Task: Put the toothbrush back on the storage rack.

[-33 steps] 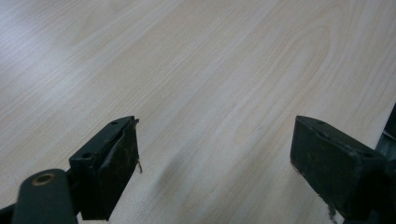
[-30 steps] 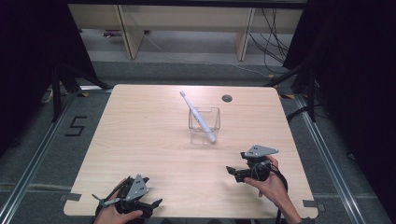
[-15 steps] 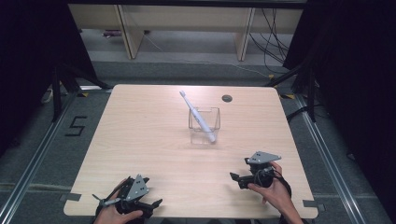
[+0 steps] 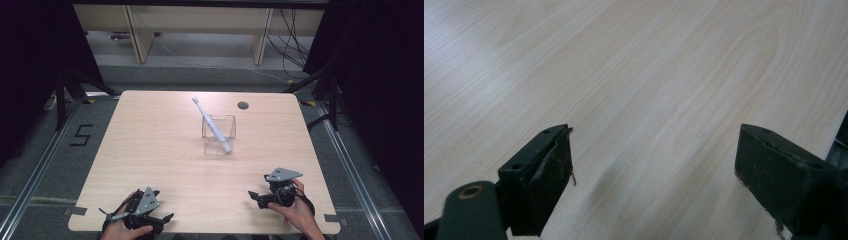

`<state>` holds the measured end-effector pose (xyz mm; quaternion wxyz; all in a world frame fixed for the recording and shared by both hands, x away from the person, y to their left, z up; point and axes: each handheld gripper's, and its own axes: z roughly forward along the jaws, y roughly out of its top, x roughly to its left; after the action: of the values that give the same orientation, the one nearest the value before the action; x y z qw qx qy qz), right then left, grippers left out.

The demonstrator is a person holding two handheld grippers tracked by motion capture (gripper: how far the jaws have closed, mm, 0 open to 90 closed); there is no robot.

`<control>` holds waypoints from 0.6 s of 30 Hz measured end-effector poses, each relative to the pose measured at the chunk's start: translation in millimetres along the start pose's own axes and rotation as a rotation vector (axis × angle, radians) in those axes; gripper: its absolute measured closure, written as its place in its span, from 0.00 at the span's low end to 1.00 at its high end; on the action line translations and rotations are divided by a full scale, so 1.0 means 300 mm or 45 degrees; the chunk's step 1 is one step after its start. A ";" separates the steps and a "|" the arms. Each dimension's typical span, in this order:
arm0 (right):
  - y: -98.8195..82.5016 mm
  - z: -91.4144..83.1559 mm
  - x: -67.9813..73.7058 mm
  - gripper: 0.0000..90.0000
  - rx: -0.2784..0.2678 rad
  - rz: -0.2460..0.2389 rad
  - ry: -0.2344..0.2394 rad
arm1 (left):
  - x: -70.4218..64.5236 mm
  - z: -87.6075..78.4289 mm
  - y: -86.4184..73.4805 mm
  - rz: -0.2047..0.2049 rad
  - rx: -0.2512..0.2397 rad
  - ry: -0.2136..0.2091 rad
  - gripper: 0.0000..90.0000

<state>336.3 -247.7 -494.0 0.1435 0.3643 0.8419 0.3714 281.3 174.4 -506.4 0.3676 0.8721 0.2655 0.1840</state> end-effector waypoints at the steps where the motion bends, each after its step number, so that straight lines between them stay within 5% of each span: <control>1: -0.003 -0.002 0.003 0.19 0.011 0.011 -0.003 | 0.001 0.000 0.000 0.008 0.008 0.002 0.17; 6: -0.018 -0.003 0.005 0.19 0.041 -0.005 -0.004 | 0.000 0.001 -0.001 0.006 0.011 0.003 0.17; 8: -0.022 -0.014 0.015 0.19 0.084 0.048 -0.005 | -0.001 0.001 -0.002 0.004 0.012 0.004 0.17; 9: -0.024 -0.010 0.007 0.19 0.060 -0.003 0.010 | -0.001 0.001 -0.002 0.004 0.012 0.004 0.17; 18: -0.049 -0.023 0.014 0.19 0.065 -0.011 0.004 | 0.000 0.000 -0.001 0.007 0.029 -0.001 0.17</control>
<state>322.4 -255.0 -500.0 0.1346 0.3636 0.8529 0.3497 281.1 174.4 -506.7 0.3574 0.8770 0.2650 0.1814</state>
